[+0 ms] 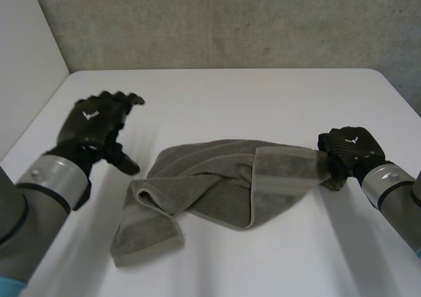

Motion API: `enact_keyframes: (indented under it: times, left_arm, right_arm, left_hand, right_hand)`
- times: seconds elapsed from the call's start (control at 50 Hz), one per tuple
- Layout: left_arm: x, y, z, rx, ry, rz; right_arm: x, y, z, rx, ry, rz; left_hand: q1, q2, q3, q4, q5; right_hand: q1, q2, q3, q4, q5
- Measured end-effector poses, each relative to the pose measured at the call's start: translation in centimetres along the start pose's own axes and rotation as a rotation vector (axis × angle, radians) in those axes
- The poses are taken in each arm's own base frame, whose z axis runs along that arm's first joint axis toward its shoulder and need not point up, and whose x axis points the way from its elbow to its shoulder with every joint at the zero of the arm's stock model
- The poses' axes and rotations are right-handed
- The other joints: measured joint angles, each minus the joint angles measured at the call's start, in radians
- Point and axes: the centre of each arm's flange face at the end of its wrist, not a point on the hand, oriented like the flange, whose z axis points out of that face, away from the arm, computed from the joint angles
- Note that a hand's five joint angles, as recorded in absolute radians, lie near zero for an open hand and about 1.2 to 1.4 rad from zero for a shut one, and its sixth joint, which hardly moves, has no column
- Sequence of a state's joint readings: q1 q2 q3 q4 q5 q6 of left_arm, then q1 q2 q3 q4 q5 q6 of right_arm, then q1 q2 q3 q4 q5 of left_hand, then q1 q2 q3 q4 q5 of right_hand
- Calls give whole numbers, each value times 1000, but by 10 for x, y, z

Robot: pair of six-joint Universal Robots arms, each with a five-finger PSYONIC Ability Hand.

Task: Fold the towel.

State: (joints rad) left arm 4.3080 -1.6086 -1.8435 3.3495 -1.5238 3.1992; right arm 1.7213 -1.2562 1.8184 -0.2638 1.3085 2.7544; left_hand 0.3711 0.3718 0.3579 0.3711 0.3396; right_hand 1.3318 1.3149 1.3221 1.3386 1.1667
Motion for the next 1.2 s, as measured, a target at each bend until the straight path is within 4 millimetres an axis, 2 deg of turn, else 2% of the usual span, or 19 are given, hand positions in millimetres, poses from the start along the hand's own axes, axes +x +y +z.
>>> enact_keyframes:
  times: [0.1, 0.32, 0.46, 0.64, 0.74, 0.78, 0.82, 0.86, 0.94, 1.0, 1.06, 1.12, 1.16, 1.18, 1.2]
  left_arm:
    - [15, 17, -4, -59, 41, 7]
    - [34, 60, -10, -239, 53, 43]
    - [36, 65, -10, -257, 34, 56]
    - [31, 65, 4, -217, -33, 62]
    - [23, 63, 14, -194, -71, 57]
    - [18, 63, 19, -189, -87, 53]
    - [11, 64, 24, -190, -107, 47]
    - [5, 65, 29, -193, -120, 42]
    - [-8, 66, 40, -195, -137, 30]
    - [-18, 56, 51, -165, -141, 20]
    - [-28, 30, 66, -75, -135, 14]
    - [-36, -17, 80, 70, -127, 18]
    - [-41, -61, 87, 205, -126, 25]
    - [-42, -75, 88, 245, -127, 27]
    - [-44, -97, 89, 312, -129, 30]
  right_arm:
    - [-1, 0, 0, -2, -1, -2]
    - [-2, 2, -1, -7, -6, -4]
    - [-3, 3, -1, -10, -9, -4]
    - [-4, 5, -1, -16, -14, -3]
    - [-4, 5, -1, -17, -15, -3]
    - [-4, 5, -1, -17, -15, -3]
    - [-5, 5, -1, -17, -16, -4]
    - [-5, 5, -1, -16, -17, -4]
    - [-4, 3, -1, -6, -19, -5]
    - [-2, -6, 1, 29, -21, -5]
    - [5, -33, 1, 129, -22, -7]
    - [19, -80, -1, 317, -10, 25]
    - [32, -121, -4, 493, -2, 83]
    - [37, -133, -6, 549, -1, 106]
    - [47, -155, -9, 653, -2, 151]
  left_hand:
    - [0, 1, 1, 0, 12]
    - [0, 1, 2, 0, 17]
    - [4, 7, 6, 2, 30]
    - [129, 122, 139, 130, 165]
    - [340, 335, 351, 343, 368]
    - [516, 509, 510, 503, 520]
    - [876, 860, 886, 889, 862]
    - [1069, 1078, 1101, 1097, 1090]
    - [1070, 1106, 1169, 1142, 1124]
    - [1070, 1106, 1170, 1142, 1124]
    - [1070, 1106, 1171, 1142, 1124]
    - [1070, 1106, 1172, 1142, 1124]
    - [1070, 1106, 1173, 1142, 1124]
    - [1070, 1106, 1173, 1142, 1124]
    - [1070, 1106, 1173, 1142, 1124]
  right_hand:
    - [0, 0, 0, 0, 0]
    - [-3, 0, -1, -2, 0]
    - [-3, 0, -2, -2, 0]
    - [-3, -1, -2, -2, -1]
    - [-4, -1, -3, -2, -1]
    - [-4, -1, -3, -3, -1]
    - [-4, -1, -3, -3, -1]
    - [-4, 0, -2, -3, -1]
    - [2, 2, 3, 0, 4]
    - [5, 5, 7, 1, 9]
    - [5, 5, 7, 1, 9]
    - [5, 5, 7, 1, 10]
    - [5, 5, 12, 1, 9]
    - [6, 5, 14, 1, 10]
    - [7, 10, 14, 1, 10]
